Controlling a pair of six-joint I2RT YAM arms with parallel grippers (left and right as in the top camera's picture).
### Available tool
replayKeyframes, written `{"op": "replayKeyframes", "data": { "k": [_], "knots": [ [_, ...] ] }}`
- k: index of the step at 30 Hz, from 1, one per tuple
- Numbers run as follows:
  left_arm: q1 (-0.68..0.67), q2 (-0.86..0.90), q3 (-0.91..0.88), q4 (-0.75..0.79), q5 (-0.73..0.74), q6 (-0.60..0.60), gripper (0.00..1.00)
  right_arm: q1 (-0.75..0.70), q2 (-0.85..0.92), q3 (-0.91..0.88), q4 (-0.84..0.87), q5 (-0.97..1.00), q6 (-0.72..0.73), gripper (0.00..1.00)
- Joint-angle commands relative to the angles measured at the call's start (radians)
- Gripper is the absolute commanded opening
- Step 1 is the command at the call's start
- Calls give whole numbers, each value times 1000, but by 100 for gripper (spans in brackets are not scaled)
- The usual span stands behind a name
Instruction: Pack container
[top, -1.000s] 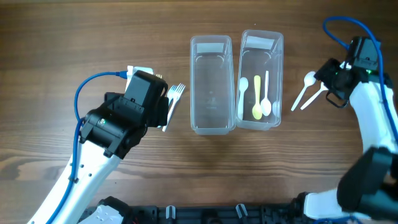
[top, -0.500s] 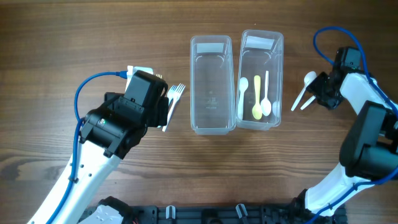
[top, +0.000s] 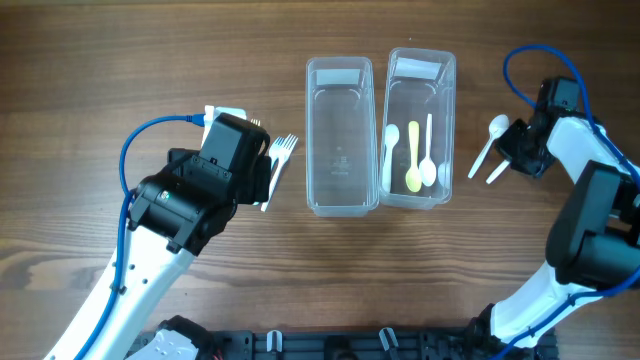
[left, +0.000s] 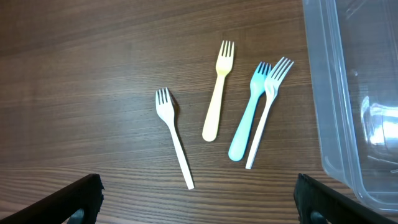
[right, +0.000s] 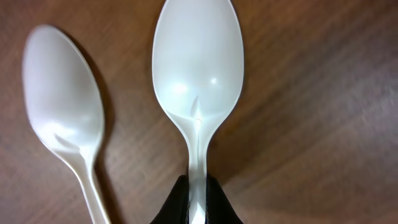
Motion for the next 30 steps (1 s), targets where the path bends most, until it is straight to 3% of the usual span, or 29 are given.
{"op": "replayKeyframes", "data": {
  "k": [1, 7, 11, 16, 22, 23, 27, 30],
  "knots": [
    [5, -5, 6, -1, 5, -13, 100, 17, -174, -2, -10, 8, -27, 4],
    [5, -5, 6, -1, 5, -13, 100, 135, -478, 0, -6, -102, -25, 4],
    [5, -5, 6, -1, 5, -13, 100, 272, -559, 0, -2, -104, -20, 4],
    [5, -5, 6, -1, 5, -13, 100, 419, -485, -16, 20, -22, 20, 4],
    [5, -5, 6, -1, 5, -13, 100, 460, -267, -19, 39, -42, 32, 4],
    [5, -5, 6, -1, 5, -13, 100, 460, -236, -19, 52, -71, 6, 7],
    [5, -5, 6, -1, 5, -13, 100, 457, -238, -18, 63, -63, -45, 47],
    [5, -5, 6, -1, 5, -13, 100, 431, -293, -18, 63, -7, -10, 60]
  ]
}}
